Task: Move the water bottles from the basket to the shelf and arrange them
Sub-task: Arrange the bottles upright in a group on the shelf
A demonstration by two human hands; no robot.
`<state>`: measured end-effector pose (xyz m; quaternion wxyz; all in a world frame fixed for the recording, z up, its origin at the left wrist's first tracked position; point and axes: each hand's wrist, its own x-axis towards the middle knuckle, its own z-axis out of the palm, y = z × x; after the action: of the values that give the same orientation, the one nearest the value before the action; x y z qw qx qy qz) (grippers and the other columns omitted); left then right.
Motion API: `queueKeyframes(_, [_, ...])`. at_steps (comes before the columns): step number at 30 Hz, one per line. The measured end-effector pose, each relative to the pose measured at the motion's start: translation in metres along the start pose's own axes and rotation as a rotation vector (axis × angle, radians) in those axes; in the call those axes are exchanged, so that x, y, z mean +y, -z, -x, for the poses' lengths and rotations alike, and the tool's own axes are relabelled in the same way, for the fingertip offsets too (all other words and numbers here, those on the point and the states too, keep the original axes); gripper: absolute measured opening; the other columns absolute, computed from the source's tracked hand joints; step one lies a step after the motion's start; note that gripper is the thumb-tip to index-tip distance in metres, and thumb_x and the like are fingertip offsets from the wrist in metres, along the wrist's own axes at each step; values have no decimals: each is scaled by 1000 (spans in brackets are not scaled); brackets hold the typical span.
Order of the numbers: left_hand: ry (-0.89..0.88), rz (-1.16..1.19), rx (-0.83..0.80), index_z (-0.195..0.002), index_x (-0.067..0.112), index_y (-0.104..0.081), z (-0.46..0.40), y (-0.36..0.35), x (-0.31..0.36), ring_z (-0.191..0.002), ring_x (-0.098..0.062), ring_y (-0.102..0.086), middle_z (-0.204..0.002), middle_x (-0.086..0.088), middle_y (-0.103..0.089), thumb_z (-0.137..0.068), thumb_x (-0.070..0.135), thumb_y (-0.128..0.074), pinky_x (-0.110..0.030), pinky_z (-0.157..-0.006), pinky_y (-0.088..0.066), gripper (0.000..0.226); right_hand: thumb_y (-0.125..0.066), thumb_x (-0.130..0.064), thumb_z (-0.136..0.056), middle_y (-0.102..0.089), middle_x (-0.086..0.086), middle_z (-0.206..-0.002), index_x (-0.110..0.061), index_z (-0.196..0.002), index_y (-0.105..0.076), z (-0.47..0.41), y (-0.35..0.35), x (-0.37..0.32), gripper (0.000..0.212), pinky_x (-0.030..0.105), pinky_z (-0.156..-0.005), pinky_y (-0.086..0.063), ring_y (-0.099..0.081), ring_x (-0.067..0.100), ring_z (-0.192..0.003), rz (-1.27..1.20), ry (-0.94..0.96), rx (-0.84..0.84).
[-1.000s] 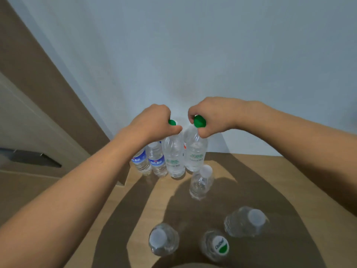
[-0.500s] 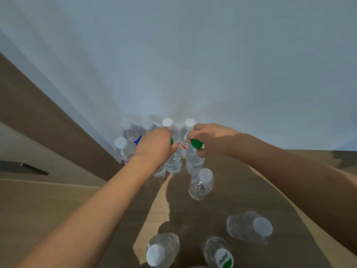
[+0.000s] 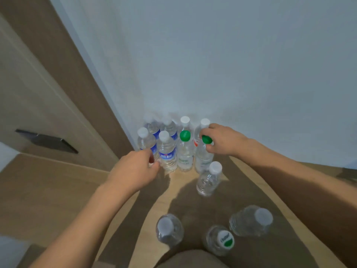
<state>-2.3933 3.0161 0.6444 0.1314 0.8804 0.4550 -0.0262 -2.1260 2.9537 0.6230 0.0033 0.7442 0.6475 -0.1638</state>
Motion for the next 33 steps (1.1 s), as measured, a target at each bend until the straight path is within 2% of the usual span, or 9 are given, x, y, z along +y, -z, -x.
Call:
queueKeyframes(6, [-22, 81, 30, -89, 24, -62, 55, 1, 5, -86, -22, -64, -78, 7, -65, -93, 38, -50, -34, -69, -49, 18, -59, -24, -89, -46, 13, -134, -25, -150, -26, 36, 1, -7, 70, 39, -92, -46, -55, 35, -113, -88, -72, 73])
queueKeyframes(12, [-64, 126, 2, -92, 27, -60, 89, -14, 24, -81, -21, -62, -69, 10, -62, -94, 38, -51, -34, -67, -45, 14, -56, -24, -90, -49, 11, -133, -19, -145, -37, 96, -2, -4, 59, 39, -98, -43, -53, 29, -116, -163, -16, 235])
queueKeyframes(14, [-50, 120, -15, -100, 29, -58, 102, -22, 28, -85, -22, -63, -73, 9, -63, -94, 45, -50, -34, -68, -44, 19, -55, -26, -91, -49, 9, -132, -20, -143, -40, 107, -7, -7, 55, 37, -97, -44, -55, 26, -112, -184, -17, 188])
queueKeyframes(18, [22, 79, -76, -124, 34, -46, 124, -44, 28, -96, -25, -63, -94, 2, -68, -86, 67, -47, -36, -73, -49, 50, -56, -35, -92, -46, 15, -134, -25, -149, -30, 105, -21, -20, 63, 39, -98, -43, -54, 32, -116, -177, -5, 83])
queueKeyframes(20, [37, 24, -62, -122, 34, -45, 128, -57, 30, -97, -28, -63, -98, -2, -68, -85, 68, -49, -36, -71, -48, 50, -57, -38, -93, -49, 17, -132, -26, -150, -30, 97, -28, -28, 64, 37, -93, -42, -53, 35, -117, -148, -14, 40])
queueKeyframes(23, [42, 0, 9, -101, 26, -50, 126, -71, 29, -89, -32, -62, -93, -5, -67, -87, 57, -52, -35, -61, -41, 34, -58, -35, -94, -56, 17, -129, -16, -139, -44, 83, -35, -41, 51, 32, -80, -39, -55, 35, -115, -82, -30, 27])
queueKeyframes(26, [88, 93, 24, -96, 22, -54, 132, -71, 10, -83, -31, -62, -88, -5, -66, -85, 56, -53, -36, -61, -47, 36, -59, -33, -92, -59, 18, -124, -9, -134, -45, 75, -32, -52, 50, 33, -76, -40, -58, 35, -109, -32, -45, -6])
queueKeyframes(30, [140, 185, 116, -83, 21, -55, 141, -54, -23, -74, -28, -62, -76, -3, -63, -76, 59, -51, -35, -57, -45, 39, -63, -37, -84, -62, 10, -95, -9, -101, -57, 69, 2, -65, 33, 37, -68, -47, -57, 29, -85, -27, 49, -9])
queueKeyframes(33, [180, 201, 247, -80, 20, -55, 139, -31, -38, -73, -32, -60, -74, -5, -63, -69, 60, -47, -36, -59, -47, 42, -64, -34, -84, -51, 1, -71, -15, -75, -48, 64, 38, -84, 26, 32, -53, -35, -49, 22, -68, -33, 133, -11])
